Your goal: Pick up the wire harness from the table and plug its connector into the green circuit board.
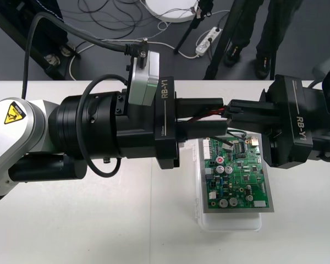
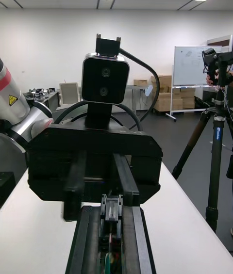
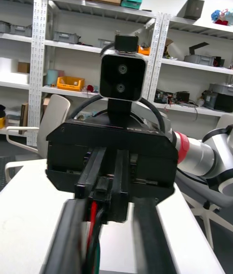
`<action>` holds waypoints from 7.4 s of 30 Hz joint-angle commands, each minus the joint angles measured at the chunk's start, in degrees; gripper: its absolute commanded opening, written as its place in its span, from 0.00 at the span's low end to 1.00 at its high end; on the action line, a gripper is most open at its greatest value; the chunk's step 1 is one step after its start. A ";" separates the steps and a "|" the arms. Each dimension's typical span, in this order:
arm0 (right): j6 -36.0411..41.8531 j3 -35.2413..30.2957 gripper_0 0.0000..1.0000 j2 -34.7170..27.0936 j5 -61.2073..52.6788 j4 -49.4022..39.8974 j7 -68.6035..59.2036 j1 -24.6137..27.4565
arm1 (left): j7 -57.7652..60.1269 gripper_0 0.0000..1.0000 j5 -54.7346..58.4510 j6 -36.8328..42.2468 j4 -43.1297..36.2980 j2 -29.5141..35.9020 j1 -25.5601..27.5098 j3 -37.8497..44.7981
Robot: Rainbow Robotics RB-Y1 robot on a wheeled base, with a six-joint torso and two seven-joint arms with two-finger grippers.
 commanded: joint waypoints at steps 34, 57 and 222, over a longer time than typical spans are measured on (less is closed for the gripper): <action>0.60 -0.89 1.00 -0.98 -2.58 0.23 -0.06 -1.21 | -2.56 0.00 0.94 3.21 -1.99 -0.32 -2.60 -0.96; 0.60 -2.56 1.00 -3.70 -4.69 1.46 -0.68 -0.16 | -4.06 0.00 2.08 3.21 -1.99 3.29 3.29 0.10; 1.21 40.77 1.00 -36.31 73.89 -2.23 -30.65 -11.85 | -52.40 0.00 4.89 -34.41 66.04 -25.36 -1.37 1.33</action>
